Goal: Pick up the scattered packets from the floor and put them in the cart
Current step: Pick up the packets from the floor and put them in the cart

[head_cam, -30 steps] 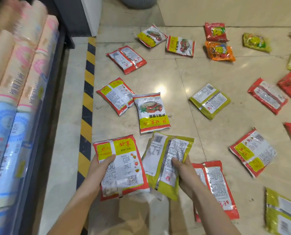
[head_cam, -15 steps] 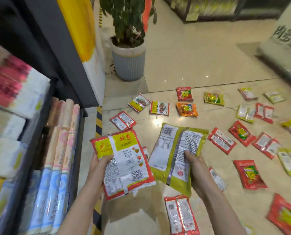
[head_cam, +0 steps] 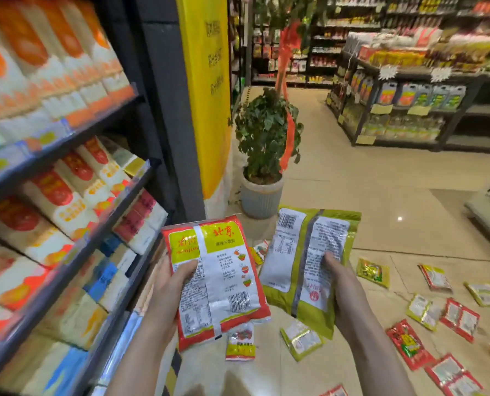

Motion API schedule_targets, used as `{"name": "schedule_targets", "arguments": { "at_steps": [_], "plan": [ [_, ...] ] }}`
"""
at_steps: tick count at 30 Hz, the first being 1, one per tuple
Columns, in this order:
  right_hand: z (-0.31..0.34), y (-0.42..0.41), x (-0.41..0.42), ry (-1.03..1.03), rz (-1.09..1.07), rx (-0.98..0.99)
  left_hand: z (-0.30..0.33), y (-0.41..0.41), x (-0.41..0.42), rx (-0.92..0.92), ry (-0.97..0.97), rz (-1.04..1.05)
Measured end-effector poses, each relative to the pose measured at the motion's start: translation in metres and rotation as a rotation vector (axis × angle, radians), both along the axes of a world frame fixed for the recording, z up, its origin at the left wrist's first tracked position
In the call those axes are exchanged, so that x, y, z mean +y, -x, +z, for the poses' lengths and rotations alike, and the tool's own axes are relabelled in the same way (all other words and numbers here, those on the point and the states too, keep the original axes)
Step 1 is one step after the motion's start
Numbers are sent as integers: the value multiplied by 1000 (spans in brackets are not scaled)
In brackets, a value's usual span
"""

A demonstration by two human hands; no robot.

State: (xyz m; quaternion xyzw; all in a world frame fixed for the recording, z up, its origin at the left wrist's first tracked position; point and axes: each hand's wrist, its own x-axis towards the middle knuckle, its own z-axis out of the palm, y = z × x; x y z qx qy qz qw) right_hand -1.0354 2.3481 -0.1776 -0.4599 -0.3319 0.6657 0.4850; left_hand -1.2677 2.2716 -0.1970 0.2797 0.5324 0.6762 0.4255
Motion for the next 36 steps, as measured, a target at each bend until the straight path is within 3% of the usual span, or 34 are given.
{"name": "schedule_targets", "arguments": {
  "at_steps": [8,14,23,31,36],
  "plan": [
    [84,26,-45,-133,411,-49,80,-33,-114,-29,-142,447],
    [128,96,-147,-241,765,8,126,-30,-265,122,-213,838],
    [166,134,-440,-346,1361,155,164,-108,-581,310,-157,1460],
    [160,84,-727,-218,1710,350,181,-296,-859,413,-41,2021],
    [151,37,-893,-208,2007,393,180,-412,-987,432,27,2373]
  ]
}}
